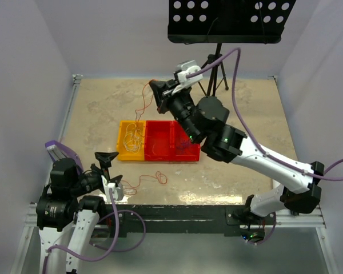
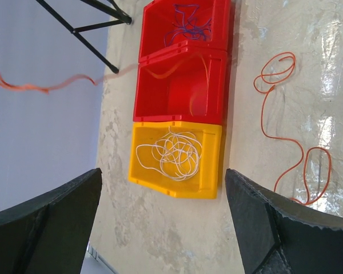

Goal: Untangle the cables

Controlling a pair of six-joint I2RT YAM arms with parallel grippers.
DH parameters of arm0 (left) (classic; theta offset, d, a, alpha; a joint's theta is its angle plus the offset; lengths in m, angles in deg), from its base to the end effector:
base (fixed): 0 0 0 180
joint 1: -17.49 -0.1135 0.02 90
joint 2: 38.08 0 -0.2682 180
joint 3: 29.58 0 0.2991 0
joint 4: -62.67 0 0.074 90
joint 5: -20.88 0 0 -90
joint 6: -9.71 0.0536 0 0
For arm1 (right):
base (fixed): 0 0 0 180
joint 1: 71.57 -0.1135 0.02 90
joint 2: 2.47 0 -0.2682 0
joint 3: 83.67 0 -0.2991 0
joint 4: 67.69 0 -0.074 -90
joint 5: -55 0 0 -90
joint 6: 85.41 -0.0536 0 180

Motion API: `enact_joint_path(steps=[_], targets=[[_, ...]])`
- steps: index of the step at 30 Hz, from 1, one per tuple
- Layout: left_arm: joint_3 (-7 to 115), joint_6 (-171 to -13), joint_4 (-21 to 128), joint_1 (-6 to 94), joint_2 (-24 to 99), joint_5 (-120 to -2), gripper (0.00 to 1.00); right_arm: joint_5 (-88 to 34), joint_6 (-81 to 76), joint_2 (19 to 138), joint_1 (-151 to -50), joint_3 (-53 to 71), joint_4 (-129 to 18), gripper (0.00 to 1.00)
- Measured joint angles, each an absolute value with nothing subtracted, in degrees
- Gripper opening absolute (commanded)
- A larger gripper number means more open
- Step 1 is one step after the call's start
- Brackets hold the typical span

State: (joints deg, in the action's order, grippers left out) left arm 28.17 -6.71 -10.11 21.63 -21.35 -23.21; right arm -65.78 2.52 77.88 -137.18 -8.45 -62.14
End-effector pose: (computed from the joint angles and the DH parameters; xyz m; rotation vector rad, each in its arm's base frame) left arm 0.0804 -0.0444 0.3284 1.5365 1.1946 -0.0584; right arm 0.1740 0.3174 0.5405 -0.2452 1.2963 0.6776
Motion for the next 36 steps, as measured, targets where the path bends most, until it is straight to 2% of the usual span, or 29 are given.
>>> enact_joint_path(steps=[14,26,36], targets=[[28.17,-6.69,-9.34,21.63,-22.66,-25.00,0.93,-67.20,1.23,79.76,-129.66,2.50,-71.64,0.00],[28.17,-6.51,-9.34,21.63,-22.75,-25.46,0.93,-67.31,-1.50,80.94,-125.85,4.38,-72.30,0.00],[28.17,-5.57,-9.39,21.63,-22.75,-25.88,0.93,-74.72,-6.14,85.90,-125.61,10.41,-66.18,0.00]])
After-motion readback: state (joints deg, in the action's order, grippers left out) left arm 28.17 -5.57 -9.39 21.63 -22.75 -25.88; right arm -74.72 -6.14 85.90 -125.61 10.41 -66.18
